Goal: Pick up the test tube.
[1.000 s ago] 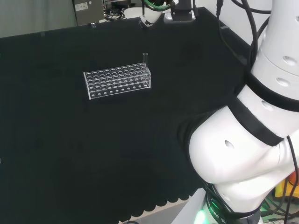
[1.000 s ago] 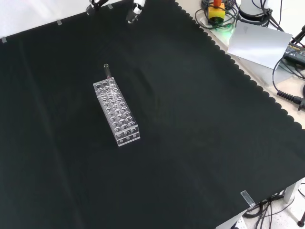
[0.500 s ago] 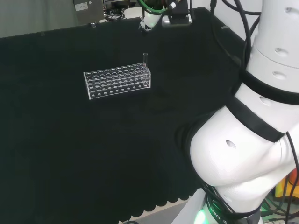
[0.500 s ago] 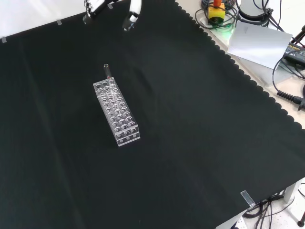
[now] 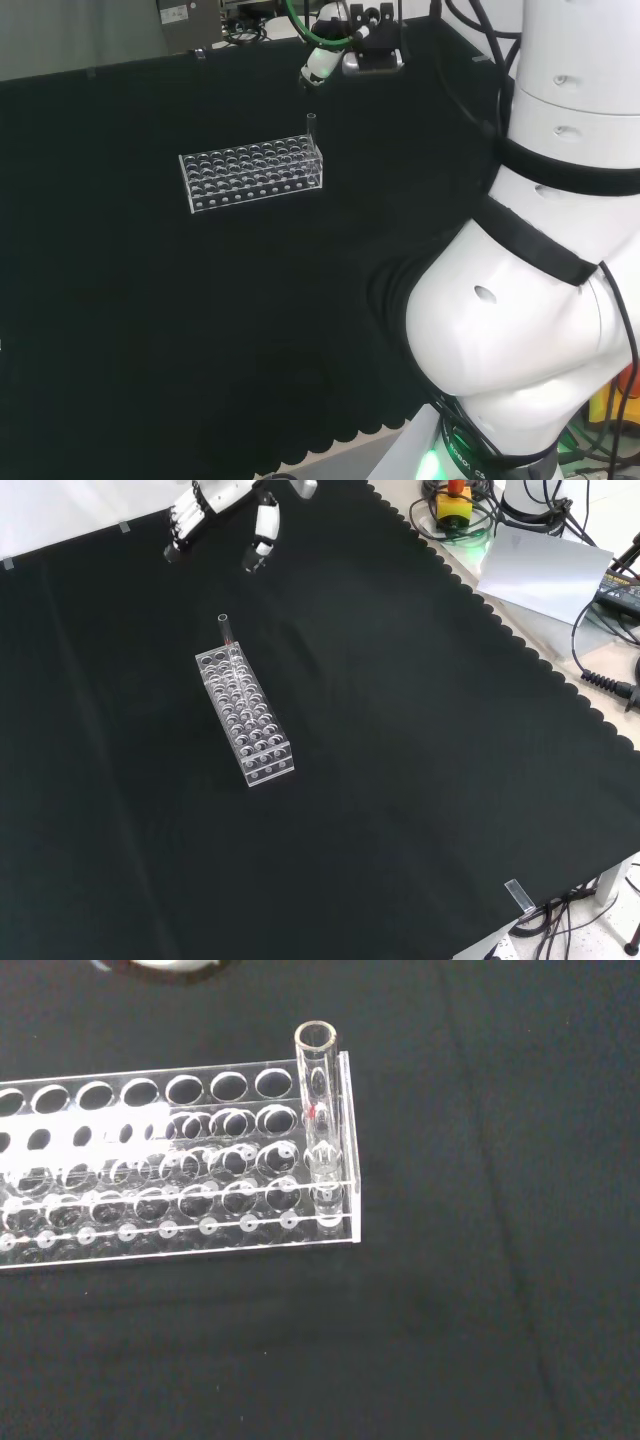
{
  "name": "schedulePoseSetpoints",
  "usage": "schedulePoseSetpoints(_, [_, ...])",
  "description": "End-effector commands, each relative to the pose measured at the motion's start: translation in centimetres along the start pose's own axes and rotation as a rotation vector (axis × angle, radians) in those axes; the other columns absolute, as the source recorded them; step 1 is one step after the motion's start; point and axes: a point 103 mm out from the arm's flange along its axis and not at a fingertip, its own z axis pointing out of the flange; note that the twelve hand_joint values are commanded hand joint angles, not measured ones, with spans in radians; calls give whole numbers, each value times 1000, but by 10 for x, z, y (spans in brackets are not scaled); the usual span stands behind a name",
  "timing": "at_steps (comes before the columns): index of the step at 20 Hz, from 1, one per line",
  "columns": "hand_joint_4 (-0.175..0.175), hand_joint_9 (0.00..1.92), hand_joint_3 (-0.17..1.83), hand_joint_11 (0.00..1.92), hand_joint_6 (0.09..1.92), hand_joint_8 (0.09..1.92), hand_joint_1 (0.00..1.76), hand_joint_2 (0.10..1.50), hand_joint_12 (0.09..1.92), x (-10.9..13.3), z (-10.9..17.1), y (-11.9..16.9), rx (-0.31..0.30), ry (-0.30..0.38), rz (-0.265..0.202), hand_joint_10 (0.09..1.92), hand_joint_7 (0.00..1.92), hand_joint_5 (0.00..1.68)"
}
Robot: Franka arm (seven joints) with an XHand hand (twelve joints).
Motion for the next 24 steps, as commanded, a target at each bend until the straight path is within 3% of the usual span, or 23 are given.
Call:
schedulePoseSetpoints(1, [-95,198,531,130,87,919,805,706,1577,3,14,10,6,9,-13,969,299,301])
schedulePoseSetpoints(9, [-60,418,611,186,203,891,889,651,1538,11,30,16,80,-6,-39,886,544,512])
schedulePoseSetpoints(13, [-58,461,638,212,368,874,899,638,1526,14,43,21,124,-35,-57,864,581,466])
schedulePoseSetpoints(17, [-67,494,651,232,513,872,924,633,1517,16,53,25,121,-30,-77,855,615,434])
schedulePoseSetpoints(24, [-78,522,656,253,576,879,949,638,1513,21,63,37,128,-79,-104,856,651,447])
